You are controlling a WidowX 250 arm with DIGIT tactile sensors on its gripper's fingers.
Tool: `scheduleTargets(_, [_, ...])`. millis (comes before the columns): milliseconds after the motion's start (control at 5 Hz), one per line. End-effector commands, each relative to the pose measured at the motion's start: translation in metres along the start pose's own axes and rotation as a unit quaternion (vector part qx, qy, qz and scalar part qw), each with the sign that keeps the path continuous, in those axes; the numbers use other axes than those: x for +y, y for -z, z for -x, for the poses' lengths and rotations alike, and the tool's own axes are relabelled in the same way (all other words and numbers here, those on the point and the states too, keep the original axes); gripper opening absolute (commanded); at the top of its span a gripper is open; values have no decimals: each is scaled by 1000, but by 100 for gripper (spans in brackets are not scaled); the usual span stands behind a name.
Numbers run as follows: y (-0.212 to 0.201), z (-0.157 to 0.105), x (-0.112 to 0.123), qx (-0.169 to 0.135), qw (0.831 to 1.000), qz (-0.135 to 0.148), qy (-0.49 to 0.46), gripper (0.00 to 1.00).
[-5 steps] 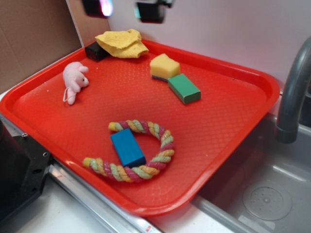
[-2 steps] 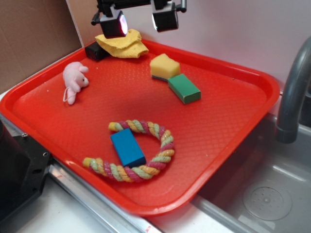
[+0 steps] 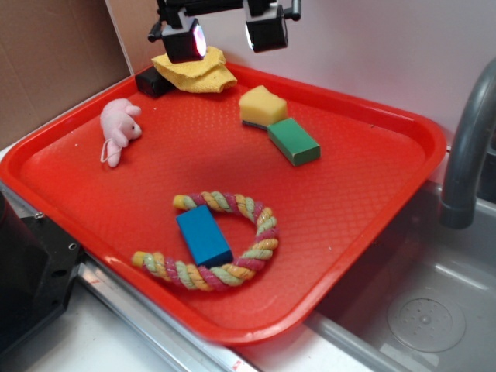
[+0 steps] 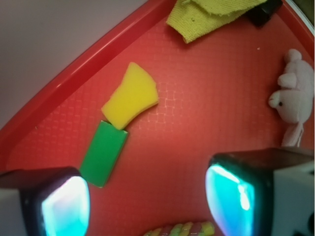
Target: Grab the green block.
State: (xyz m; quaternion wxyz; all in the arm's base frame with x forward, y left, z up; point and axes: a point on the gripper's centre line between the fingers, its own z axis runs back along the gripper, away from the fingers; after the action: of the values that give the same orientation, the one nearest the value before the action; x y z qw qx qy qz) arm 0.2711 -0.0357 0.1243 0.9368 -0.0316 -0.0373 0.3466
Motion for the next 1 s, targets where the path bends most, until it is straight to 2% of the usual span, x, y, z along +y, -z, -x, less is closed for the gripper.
scheduleTargets(0, [29,5,-10,1,999,9,52,100])
scheduleTargets(200, [52,-6,-35,7,998,15,66,100])
scheduleTargets(400, [77,-15,-57,30,998,22,58,100])
scheduleTargets(600, [94,-21,-69,46,998,13,39,100])
scheduleTargets(800, [97,-12,-60,48,998,-2,31,100])
